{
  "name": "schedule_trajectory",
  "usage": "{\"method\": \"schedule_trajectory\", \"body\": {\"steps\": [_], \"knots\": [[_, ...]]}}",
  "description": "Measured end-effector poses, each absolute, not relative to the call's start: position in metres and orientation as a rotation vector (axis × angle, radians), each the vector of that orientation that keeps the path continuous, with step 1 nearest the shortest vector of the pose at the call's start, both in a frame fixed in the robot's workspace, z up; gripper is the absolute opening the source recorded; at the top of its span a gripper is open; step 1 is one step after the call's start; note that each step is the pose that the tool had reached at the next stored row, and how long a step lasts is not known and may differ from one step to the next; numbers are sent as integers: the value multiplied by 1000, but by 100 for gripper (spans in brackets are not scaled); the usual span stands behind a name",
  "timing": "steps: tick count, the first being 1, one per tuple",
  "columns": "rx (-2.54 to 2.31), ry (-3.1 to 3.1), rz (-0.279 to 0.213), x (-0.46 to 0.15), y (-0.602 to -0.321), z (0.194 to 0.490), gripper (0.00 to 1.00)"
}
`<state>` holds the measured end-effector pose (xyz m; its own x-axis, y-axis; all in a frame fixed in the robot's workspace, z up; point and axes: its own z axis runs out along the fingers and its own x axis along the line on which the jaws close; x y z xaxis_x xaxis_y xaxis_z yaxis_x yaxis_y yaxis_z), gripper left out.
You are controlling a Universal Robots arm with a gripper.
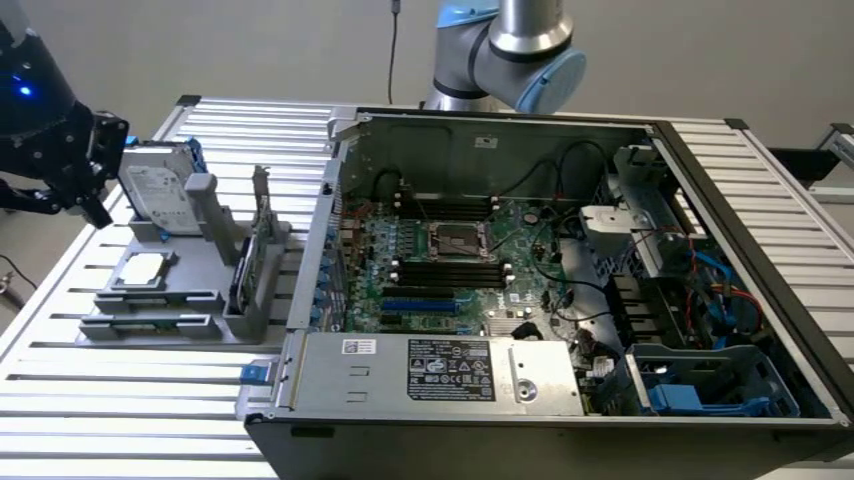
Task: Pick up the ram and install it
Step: 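Pick up the ram and move it above insertion slot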
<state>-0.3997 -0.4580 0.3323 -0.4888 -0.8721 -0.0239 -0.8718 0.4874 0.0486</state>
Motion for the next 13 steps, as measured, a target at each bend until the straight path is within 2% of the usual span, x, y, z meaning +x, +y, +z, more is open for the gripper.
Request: {"method": "schedule_trajectory", "body": {"steps": [13], "knots": [[1889, -2496, -83, -400, -458, 323, 11]]}}
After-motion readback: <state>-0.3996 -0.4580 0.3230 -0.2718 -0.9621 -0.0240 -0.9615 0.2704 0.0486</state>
